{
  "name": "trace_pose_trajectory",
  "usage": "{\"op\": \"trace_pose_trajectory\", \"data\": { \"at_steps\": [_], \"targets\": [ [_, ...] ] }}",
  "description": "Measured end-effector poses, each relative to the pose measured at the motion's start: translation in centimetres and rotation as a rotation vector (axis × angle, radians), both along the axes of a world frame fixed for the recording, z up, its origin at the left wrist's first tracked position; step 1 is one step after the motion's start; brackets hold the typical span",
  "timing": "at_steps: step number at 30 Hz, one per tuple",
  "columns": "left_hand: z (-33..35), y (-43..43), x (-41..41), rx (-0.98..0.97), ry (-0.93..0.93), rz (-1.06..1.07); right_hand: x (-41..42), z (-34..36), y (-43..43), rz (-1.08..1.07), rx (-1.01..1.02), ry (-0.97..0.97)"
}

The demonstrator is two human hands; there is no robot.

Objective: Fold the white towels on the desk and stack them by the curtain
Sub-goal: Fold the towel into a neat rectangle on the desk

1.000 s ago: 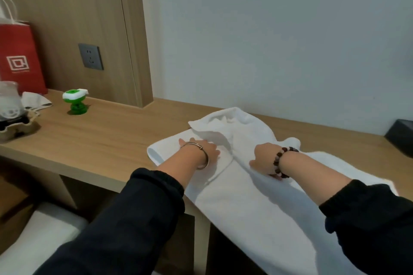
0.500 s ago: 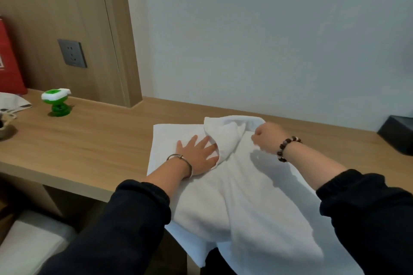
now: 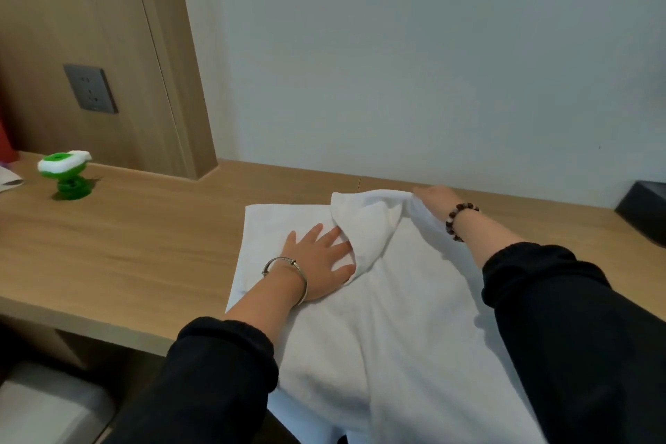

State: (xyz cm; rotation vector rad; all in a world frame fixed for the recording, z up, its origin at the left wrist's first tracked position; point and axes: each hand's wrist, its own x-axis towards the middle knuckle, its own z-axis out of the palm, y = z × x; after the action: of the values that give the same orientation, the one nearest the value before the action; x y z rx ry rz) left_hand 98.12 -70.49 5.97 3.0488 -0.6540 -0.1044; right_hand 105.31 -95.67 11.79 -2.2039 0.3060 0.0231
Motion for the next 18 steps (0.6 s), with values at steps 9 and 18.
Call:
{"op": "trace_pose_trajectory", "data": {
  "at_steps": [9,18],
  "targets": [
    [-0.1,0.0,0.2,-0.041,-0.007,-0.013,-0.4,-0.3,-4.0,0.162,0.026,-0.014],
    [0.0,-0.1,0.2,-0.060,0.007,0.014,-0.7,-1.2,-6.4,-0.336,-0.320,-0.241]
  ]
}}
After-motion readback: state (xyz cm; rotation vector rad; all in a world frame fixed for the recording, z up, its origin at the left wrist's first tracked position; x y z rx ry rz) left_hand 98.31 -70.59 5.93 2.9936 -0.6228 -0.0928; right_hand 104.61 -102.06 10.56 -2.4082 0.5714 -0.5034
